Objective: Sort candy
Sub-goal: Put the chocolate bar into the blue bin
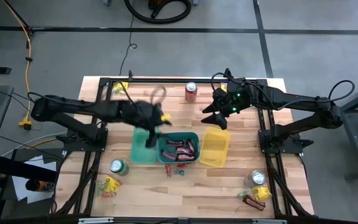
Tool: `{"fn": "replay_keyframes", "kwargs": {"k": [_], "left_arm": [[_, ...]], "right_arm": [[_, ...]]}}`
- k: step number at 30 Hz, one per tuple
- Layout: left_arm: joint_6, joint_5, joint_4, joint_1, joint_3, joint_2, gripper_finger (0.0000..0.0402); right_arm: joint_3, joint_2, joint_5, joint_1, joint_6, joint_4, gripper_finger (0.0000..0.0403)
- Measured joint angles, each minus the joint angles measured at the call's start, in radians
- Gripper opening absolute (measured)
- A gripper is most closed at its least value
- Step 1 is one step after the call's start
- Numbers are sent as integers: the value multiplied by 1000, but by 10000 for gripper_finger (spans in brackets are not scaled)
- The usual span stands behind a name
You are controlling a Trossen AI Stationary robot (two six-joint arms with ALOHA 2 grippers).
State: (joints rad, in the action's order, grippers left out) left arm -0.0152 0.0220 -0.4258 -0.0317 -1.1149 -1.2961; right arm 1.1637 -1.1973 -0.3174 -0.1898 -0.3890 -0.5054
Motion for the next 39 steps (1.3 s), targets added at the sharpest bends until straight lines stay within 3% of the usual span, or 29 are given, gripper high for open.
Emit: {"fn": "replay_keyframes", "kwargs": {"k": [4,9,12,17,21,30,34,39], "left_arm": [[53,-16,57,98,38,93,222],[193,-4,324,186,197,202,222],[258,0,436,197,281,251,222],[327,-24,491,198,348,295,222],[336,-35,496,198,348,301,222],[317,-23,481,198,348,325,222],[318,-23,401,198,348,367,222],[318,-34,279,198,348,442,222]], "right_arm": [[0,0,139,0,-35,-101,287],[0,0,396,0,-152,-280,287],[0,0,489,0,-258,-367,287],[0,-9,601,-8,-429,-477,287],[0,-36,741,-115,-573,-559,287],[0,-211,773,-518,-681,-636,287],[-38,-293,753,-583,-685,-621,287],[-222,-289,710,-596,-841,-516,287]]}}
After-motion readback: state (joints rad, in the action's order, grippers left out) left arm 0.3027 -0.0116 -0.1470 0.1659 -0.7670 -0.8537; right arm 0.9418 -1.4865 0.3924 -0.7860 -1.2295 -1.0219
